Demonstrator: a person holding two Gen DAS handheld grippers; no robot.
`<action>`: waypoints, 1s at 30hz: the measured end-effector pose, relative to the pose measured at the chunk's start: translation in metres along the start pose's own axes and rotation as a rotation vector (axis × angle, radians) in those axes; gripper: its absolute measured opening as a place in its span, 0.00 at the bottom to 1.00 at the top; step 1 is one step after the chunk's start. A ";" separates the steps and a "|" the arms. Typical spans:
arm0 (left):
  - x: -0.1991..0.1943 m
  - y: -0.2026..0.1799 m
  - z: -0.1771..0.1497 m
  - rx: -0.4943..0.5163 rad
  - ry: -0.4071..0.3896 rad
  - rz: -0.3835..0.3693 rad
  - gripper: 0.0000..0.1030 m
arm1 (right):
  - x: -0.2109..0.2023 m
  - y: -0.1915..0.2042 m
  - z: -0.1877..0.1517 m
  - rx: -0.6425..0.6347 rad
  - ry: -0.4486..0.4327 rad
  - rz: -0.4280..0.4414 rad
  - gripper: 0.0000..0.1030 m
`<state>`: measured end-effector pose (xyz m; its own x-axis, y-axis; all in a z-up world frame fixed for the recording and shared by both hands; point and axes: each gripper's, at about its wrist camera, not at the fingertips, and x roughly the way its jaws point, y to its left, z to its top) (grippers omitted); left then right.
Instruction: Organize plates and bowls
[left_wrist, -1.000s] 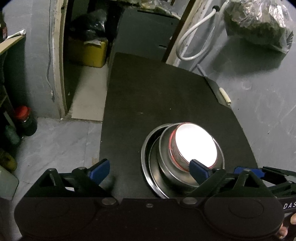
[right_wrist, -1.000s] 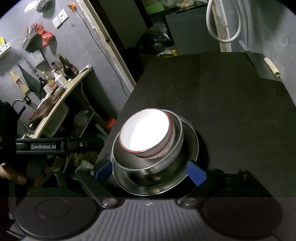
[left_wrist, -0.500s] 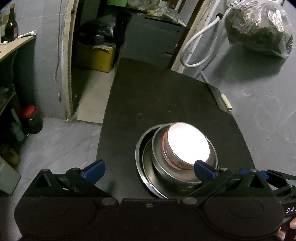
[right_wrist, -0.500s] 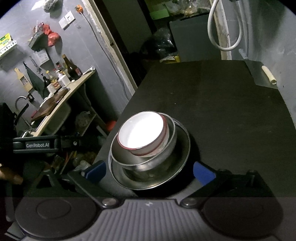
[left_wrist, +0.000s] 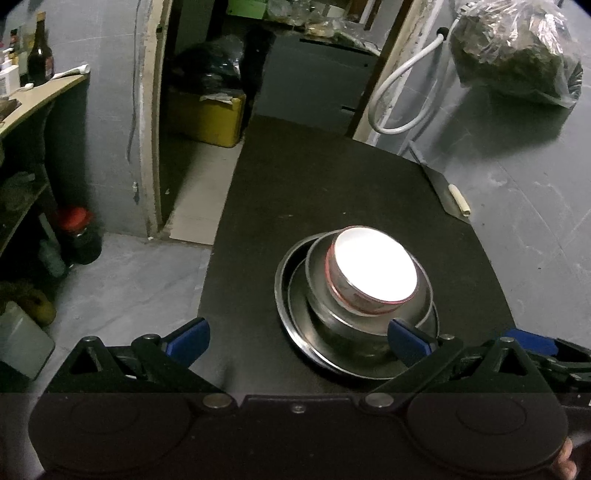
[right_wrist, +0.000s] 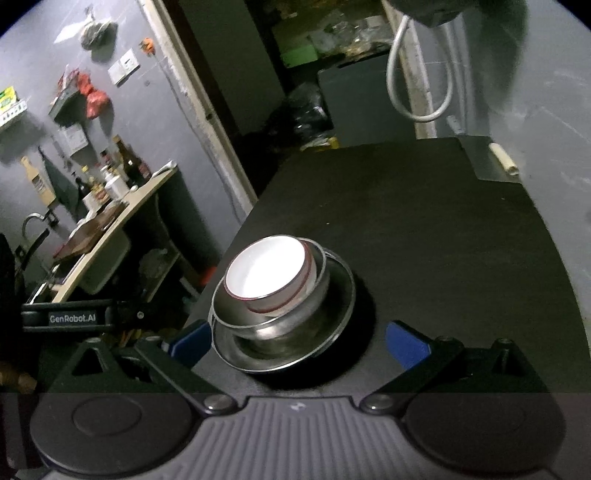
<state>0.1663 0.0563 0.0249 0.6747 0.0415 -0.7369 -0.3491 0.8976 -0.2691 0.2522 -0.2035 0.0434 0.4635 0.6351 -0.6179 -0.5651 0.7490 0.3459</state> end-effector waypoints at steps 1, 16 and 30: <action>0.000 0.000 -0.001 -0.002 0.003 0.006 0.99 | -0.003 0.001 -0.002 0.009 -0.009 -0.007 1.00; -0.056 0.013 -0.032 0.115 -0.133 0.012 0.99 | -0.043 0.043 -0.038 0.075 -0.137 -0.142 1.00; -0.101 0.044 -0.075 0.163 -0.169 -0.015 0.99 | -0.078 0.095 -0.086 0.029 -0.185 -0.243 1.00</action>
<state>0.0338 0.0583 0.0410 0.7833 0.0882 -0.6154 -0.2381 0.9570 -0.1658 0.1039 -0.1982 0.0634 0.7007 0.4583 -0.5469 -0.4038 0.8866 0.2255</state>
